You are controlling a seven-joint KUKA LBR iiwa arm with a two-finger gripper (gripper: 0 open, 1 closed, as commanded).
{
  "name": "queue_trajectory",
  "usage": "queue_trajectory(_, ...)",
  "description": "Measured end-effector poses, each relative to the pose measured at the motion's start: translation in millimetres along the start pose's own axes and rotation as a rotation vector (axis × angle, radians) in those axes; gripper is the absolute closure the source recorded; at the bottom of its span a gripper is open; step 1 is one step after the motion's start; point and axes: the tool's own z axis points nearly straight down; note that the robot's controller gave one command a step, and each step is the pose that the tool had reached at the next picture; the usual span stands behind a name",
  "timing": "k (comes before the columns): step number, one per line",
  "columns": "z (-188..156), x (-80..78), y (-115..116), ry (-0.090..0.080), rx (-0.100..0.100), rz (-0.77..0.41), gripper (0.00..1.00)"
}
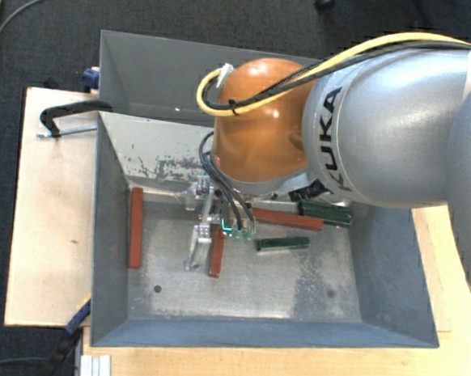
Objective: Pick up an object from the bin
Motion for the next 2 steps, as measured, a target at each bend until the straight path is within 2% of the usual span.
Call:
queue_trajectory(1,34,34.1,-25,-0.004,0.001,-0.161,0.0)
queue_trajectory(2,117,-30.4,-108,-0.009,0.003,-0.308,0.0)
